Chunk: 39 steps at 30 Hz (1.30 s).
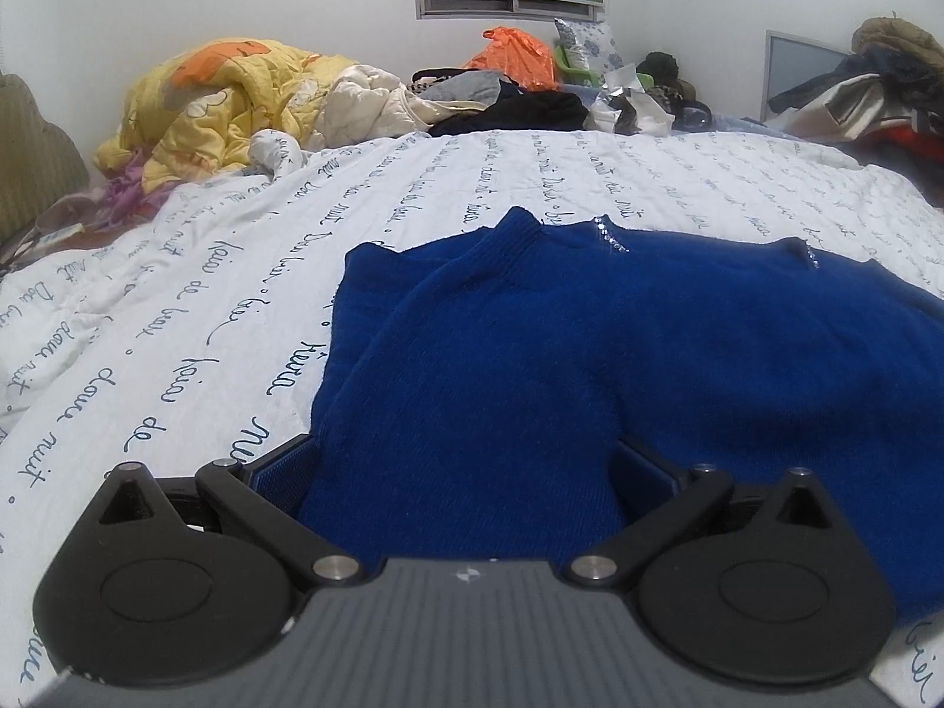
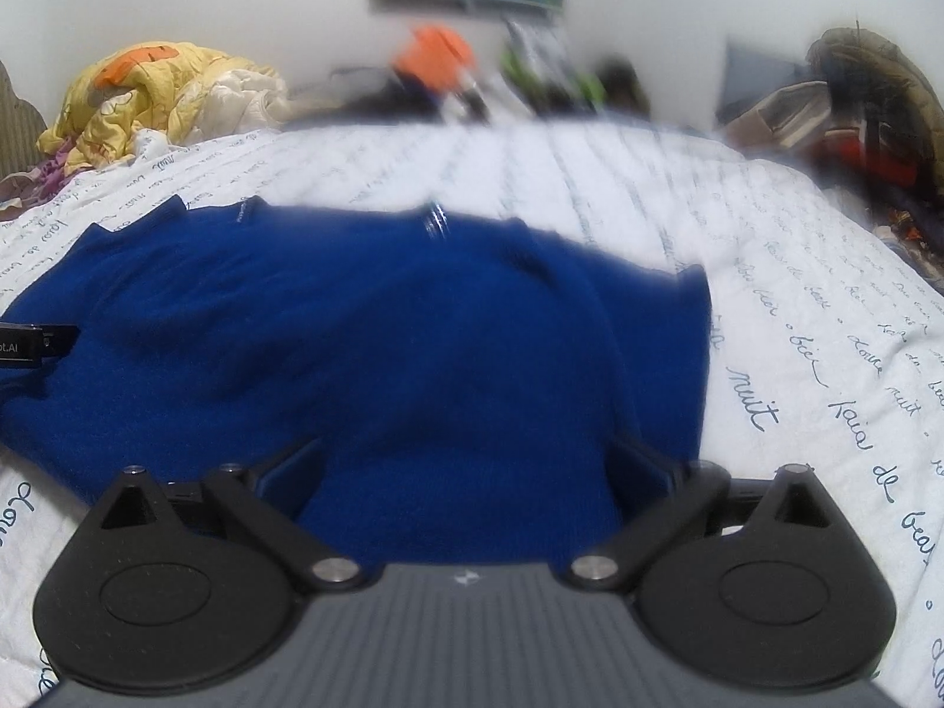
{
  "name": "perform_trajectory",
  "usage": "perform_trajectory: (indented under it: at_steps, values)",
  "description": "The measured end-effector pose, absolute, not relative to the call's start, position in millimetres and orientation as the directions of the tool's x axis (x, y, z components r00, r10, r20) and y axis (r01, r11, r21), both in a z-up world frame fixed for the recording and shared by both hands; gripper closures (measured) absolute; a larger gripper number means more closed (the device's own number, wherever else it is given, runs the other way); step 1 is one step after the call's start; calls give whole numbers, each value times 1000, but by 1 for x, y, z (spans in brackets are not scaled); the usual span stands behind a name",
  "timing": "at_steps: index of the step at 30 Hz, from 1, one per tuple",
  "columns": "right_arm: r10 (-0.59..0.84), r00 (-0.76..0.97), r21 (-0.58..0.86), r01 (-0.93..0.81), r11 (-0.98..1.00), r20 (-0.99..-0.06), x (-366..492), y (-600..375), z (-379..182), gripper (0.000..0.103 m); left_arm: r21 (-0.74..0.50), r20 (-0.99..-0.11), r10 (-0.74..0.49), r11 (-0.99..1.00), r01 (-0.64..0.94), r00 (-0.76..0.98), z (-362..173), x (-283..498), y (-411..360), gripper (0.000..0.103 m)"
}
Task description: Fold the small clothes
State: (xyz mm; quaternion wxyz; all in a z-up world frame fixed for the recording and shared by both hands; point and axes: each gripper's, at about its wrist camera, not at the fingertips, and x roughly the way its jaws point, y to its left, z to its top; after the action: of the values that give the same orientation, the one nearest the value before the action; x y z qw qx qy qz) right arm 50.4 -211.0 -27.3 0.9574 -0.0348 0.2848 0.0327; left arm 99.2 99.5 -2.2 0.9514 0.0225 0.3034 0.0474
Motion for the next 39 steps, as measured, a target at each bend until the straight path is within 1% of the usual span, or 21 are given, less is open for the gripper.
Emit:
perform_trajectory:
  at_steps: [15,29,35,39]
  values:
    - [42,835,-48,-82,996,-549,51,-212,-28,0,-5,-598,64,996,-84,799,-4,101,111,0]
    - [43,835,-47,-82,996,-549,51,-212,-28,0,8,-592,79,996,-91,802,-2,98,110,0]
    - [45,840,-46,-83,996,-541,47,-212,-25,0,5,-582,38,999,-43,812,5,88,119,0]
    - [125,856,9,-139,990,-503,34,-203,-11,0,25,-556,49,999,-42,830,23,82,137,0]
